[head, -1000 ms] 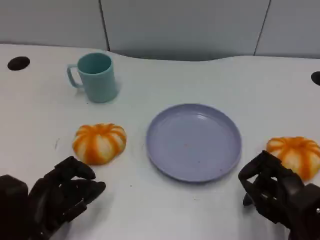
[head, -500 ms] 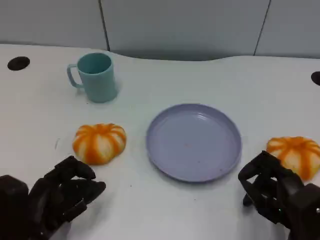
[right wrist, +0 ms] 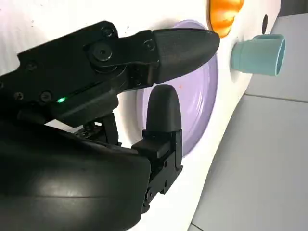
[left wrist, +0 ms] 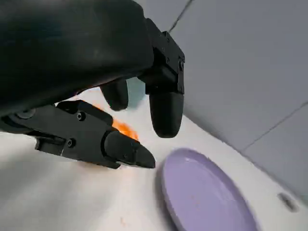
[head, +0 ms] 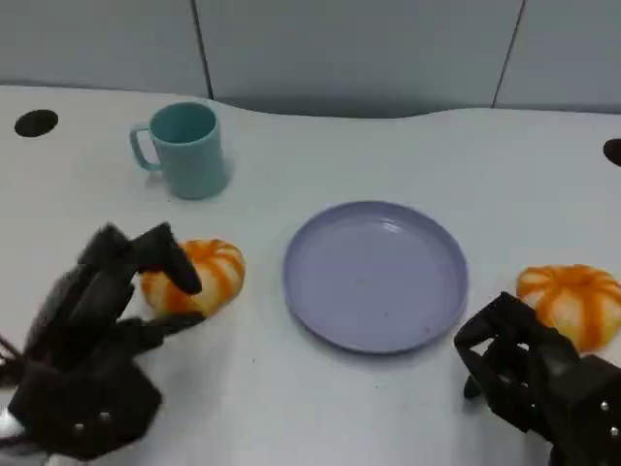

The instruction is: Grasp the bread from the table and place it into the plate.

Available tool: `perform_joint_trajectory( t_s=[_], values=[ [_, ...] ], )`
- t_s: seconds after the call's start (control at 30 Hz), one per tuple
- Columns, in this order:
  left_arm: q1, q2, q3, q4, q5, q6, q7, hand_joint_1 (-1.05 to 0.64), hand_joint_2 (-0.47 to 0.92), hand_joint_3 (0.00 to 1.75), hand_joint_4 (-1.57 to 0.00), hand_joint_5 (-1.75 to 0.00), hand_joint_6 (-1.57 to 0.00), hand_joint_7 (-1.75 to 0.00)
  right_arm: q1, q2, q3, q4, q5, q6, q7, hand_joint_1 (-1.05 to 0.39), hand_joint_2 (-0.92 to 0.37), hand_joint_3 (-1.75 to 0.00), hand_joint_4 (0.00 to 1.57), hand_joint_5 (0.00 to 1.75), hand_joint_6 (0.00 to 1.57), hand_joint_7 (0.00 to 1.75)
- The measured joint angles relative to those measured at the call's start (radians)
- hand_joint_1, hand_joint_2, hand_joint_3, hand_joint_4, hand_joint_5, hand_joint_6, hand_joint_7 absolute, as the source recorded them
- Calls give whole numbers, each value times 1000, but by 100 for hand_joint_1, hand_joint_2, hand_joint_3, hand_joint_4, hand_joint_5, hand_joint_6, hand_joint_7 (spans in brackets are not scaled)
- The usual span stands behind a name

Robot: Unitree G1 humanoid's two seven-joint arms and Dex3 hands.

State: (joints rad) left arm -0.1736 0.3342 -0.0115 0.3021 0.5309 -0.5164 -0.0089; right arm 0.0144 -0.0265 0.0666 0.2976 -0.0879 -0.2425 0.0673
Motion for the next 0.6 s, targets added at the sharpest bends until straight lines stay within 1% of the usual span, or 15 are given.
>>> perform_joint_trajectory(
  t_s=[0.03, 0.07, 0.1, 0.13, 0.17, 0.2, 0.23, 0.27, 0.33, 0.4, 0.53, 0.6],
  values=[
    [-19, 28, -17, -5, 65, 9, 25, -45, 89, 0, -30, -134, -40, -97, 0, 4, 0, 0, 0, 2, 0, -26, -92, -33, 59, 175, 37, 175],
    [-38, 53, -34, -9, 111, 23, 38, -48, 88, 0, -33, -116, -50, -68, 1, 6, 1, -2, 0, 4, 0, -26, -92, -33, 58, 175, 37, 175],
    [-57, 75, -49, -10, 149, 39, 41, -51, 88, 0, -30, -103, -50, -52, 0, 7, 1, -5, 0, 10, 0, -26, -92, -33, 58, 175, 37, 175],
    [-74, 93, -61, -11, 177, 55, 42, -57, 88, 0, -26, -77, -47, -30, 1, 9, 2, -8, 0, 13, 0, -26, -92, -33, 58, 175, 37, 175],
    [-92, 108, -80, -11, 201, 74, 39, -63, 87, 0, -21, -57, -43, -15, 1, 10, 1, -10, 0, 16, 0, -27, -92, -33, 58, 175, 37, 175],
    [-115, 125, -101, -10, 231, 95, 24, -69, 88, 0, -15, -39, -35, -6, 2, 10, 2, -13, 0, 23, 0, -27, -92, -33, 60, 175, 38, 175],
    [-138, 142, -125, -5, 256, 117, 1, -71, 88, 0, -14, -31, -33, -3, 2, 10, 3, -14, -2, 25, 0, -27, -92, -33, 60, 175, 38, 175],
    [-161, 156, -146, 3, 274, 139, -26, -74, 89, 0, -9, -24, -27, -1, 2, 10, 5, -14, -4, 26, 0, -27, -92, -33, 61, 175, 38, 175],
    [-195, 170, -176, 16, 287, 177, -67, -80, 91, 2, -3, -15, -19, 0, 4, 9, 7, -17, -9, 26, 0, -27, -92, -33, 59, 175, 38, 175],
    [-233, 177, -215, 47, 298, 204, -111, -89, 92, 4, -1, -5, -12, -1, 8, 10, 7, -28, -10, 30, -1, -27, -92, -33, 59, 175, 38, 175],
    [-338, 174, -319, 189, 331, 267, -217, -94, 91, 5, 0, 0, -4, 0, 14, 10, 7, -48, -7, 45, 0, -28, -92, -34, 58, 175, 37, 175],
    [-389, 149, -359, 283, 336, 295, -235, -93, 91, 4, 0, 0, -4, 0, 20, 9, 6, -49, -8, 48, 0, -27, -92, -34, 58, 175, 37, 175]
  ],
)
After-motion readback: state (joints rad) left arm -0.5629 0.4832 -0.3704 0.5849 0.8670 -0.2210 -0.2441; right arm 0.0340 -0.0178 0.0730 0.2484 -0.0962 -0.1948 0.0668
